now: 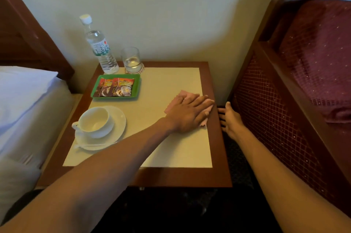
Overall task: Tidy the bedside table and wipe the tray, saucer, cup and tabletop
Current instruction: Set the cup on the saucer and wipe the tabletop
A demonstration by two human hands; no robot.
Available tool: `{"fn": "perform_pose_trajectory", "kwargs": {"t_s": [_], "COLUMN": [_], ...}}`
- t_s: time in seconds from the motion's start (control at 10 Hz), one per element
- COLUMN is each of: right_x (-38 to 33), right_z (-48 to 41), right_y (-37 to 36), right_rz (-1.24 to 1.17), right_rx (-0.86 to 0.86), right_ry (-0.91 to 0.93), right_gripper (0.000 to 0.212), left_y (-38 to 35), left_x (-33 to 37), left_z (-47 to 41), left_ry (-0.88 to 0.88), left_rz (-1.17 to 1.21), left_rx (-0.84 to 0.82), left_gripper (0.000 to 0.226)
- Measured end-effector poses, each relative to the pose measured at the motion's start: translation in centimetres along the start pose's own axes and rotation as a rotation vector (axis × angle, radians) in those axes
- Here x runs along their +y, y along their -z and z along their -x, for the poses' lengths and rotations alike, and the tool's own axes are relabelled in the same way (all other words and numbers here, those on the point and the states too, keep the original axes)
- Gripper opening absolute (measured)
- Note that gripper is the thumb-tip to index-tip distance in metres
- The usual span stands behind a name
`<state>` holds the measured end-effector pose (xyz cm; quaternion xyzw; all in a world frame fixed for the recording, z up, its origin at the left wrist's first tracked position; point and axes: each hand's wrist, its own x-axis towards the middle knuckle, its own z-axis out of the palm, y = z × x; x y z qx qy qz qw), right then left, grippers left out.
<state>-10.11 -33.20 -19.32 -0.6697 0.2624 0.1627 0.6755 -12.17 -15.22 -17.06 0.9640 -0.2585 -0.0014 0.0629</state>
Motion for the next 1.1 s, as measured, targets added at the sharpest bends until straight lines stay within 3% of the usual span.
{"fn": "perform_pose_trajectory", "kwargs": {"t_s": [0.1, 0.3, 0.5, 0.6, 0.8, 1.1], "right_x": [-1.3, -4.5, -7.5, -8.9, -9.9, -0.9], "right_z": [-1.4, -2.7, -0.1, 2.1, 10.7, 27.9], "right_y": [-1.2, -3.5, -6.2, -7.4, -7.5, 1.3], "right_rz": [0.013, 0.34, 0.611, 0.575, 0.399, 0.375], "right_rx": [0.044, 0.103, 0.286, 0.185, -0.01, -0.264], "right_ry": [0.035, 0.227, 0.547, 0.608, 0.664, 0.563], "right_gripper": [0.052, 0.032, 0.029, 0.023, 0.022, 0.022], "left_y": [0.2, 1.2, 3.9, 6.0, 13.0, 19.9], "left_x": [-2.6, -6.9, -8.6, -8.2, -4.1, 3.1], "left_z": [-3.3, -6.0, -4.4, -1.7, 7.9, 28.0], "left_ry": [0.091, 0.265, 0.392, 0.39, 0.353, 0.419], "left_rz": [0.037, 0.232, 0.385, 0.545, 0.637, 0.797], "left_rx": [0.016, 0.129, 0.096, 0.183, 0.336, 0.424], "left_gripper": [0.05, 0.046, 0.042, 0.026, 0.02, 0.017]}}
